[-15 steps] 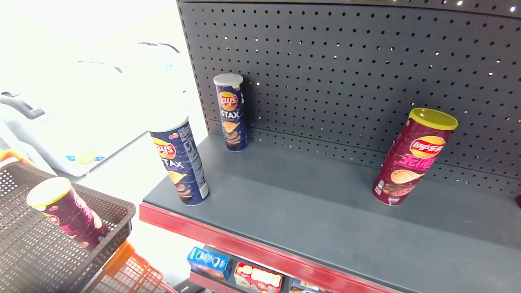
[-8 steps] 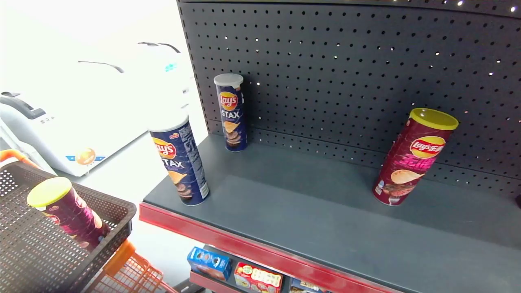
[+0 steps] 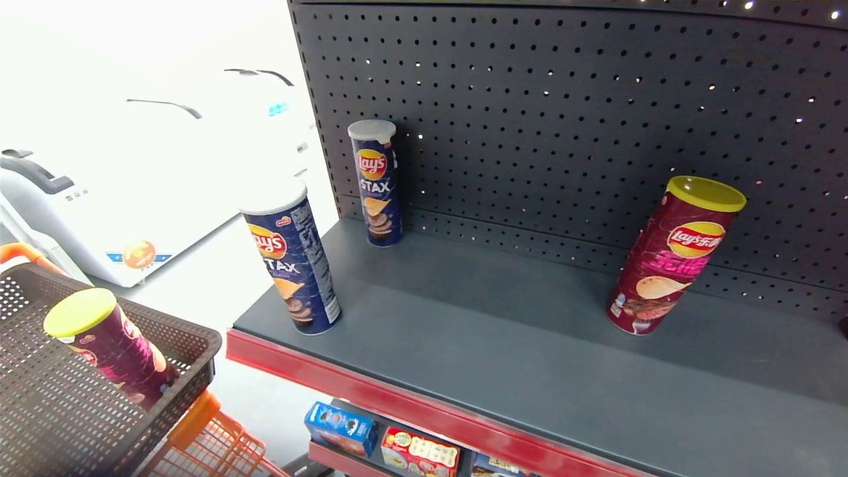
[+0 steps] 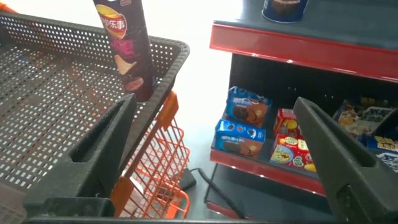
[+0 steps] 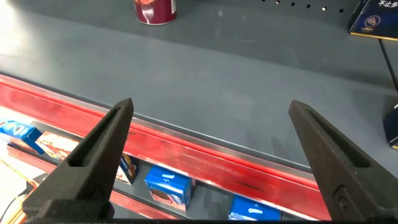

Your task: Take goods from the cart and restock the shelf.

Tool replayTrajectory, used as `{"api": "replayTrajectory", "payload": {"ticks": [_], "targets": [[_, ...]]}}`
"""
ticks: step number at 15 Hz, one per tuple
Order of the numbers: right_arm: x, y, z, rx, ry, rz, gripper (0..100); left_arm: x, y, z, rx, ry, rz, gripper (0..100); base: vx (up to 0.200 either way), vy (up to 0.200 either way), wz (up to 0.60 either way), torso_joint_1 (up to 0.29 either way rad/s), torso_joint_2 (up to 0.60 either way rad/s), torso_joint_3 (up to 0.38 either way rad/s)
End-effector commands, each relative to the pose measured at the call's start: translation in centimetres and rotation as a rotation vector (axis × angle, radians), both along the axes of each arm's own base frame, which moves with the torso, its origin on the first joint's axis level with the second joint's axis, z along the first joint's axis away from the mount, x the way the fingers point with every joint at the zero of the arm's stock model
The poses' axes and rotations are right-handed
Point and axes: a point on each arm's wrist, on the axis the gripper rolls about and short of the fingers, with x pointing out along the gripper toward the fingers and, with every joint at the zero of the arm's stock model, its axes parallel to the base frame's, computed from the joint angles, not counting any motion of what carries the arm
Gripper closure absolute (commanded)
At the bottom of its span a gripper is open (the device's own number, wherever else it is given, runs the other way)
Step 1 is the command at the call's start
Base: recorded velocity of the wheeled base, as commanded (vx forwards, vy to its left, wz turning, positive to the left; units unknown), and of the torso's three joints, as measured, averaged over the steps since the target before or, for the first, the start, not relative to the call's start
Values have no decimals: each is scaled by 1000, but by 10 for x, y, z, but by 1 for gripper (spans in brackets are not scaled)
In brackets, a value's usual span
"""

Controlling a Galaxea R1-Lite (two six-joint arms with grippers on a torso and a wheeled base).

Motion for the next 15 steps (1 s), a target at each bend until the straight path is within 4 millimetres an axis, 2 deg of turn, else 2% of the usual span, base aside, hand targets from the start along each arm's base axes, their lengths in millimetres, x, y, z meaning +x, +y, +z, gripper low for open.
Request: {"api": "replayTrajectory", "payload": {"ticks": [1, 5, 6, 7, 8, 9, 11, 13, 15], "targets": [[0, 0, 0, 0, 1, 1, 0, 0, 0, 0, 0, -1, 1, 0, 0, 0, 0, 0, 0, 0], [0, 0, 0, 0, 1, 1, 0, 0, 1, 3, -2, -14, 51, 0, 0, 0, 0, 0, 0, 0], [0, 0, 0, 0, 1, 1, 0, -1, 1, 24, 5, -44, 119, 0, 0, 0, 0, 0, 0, 0], [0, 0, 0, 0, 1, 1, 0, 11, 1, 42, 8, 10, 192, 0, 0, 0, 0, 0, 0, 0], [0, 0, 0, 0, 1, 1, 0, 13, 1, 45, 9, 20, 209, 0, 0, 0, 0, 0, 0, 0], [0, 0, 0, 0, 1, 1, 0, 38, 4, 62, 0, 124, 277, 0, 0, 0, 0, 0, 0, 0], [0, 0, 0, 0, 1, 1, 0, 56, 13, 72, -16, 221, 362, 0, 0, 0, 0, 0, 0, 0], [0, 0, 0, 0, 1, 1, 0, 69, 25, 73, 1, 320, 460, 0, 0, 0, 0, 0, 0, 0], [0, 0, 0, 0, 1, 1, 0, 79, 35, 69, 47, 411, 483, 0, 0, 0, 0, 0, 0, 0]]}}
